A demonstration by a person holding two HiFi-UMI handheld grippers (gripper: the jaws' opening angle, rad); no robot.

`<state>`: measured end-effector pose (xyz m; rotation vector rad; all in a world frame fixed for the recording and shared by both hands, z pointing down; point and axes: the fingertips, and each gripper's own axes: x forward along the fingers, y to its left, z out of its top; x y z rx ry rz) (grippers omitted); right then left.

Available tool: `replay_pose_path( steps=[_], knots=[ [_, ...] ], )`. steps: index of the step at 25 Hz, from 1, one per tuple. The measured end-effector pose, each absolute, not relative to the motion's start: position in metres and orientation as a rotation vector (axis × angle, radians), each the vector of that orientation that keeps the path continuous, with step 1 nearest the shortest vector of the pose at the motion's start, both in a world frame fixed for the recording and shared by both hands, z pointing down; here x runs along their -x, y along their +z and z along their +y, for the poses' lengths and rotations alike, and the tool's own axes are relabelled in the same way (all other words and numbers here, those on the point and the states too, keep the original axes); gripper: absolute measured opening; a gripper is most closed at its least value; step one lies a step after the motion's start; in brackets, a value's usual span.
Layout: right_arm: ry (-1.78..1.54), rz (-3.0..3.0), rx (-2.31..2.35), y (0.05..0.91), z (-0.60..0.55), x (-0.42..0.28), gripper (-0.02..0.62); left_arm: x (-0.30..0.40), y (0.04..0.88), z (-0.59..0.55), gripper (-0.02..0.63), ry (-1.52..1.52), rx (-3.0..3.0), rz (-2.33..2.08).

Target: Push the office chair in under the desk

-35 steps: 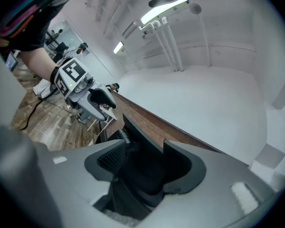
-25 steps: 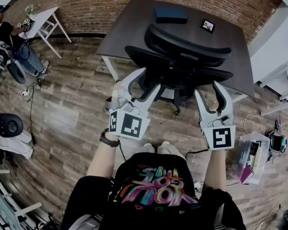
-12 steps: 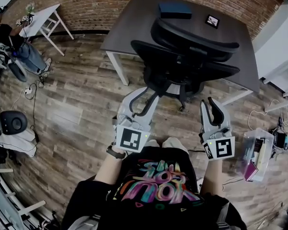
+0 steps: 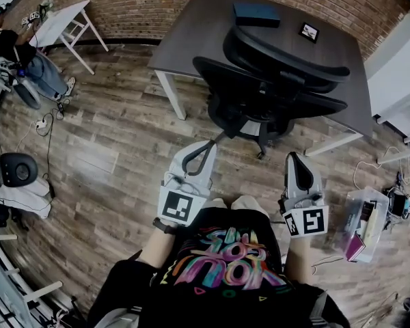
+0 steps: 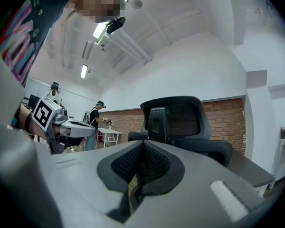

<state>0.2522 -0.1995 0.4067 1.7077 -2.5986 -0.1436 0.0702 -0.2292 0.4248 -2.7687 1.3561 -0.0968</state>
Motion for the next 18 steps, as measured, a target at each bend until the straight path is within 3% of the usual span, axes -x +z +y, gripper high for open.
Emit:
replay_pose_path(
  steps=[18],
  knots=[
    [-0.100, -2.606, -1.676, 0.4177, -0.1909, -0.2445, -0.002, -0.0663, 0.4315, -0.2229, 0.002, -0.102, 2.781, 1.359]
  ],
)
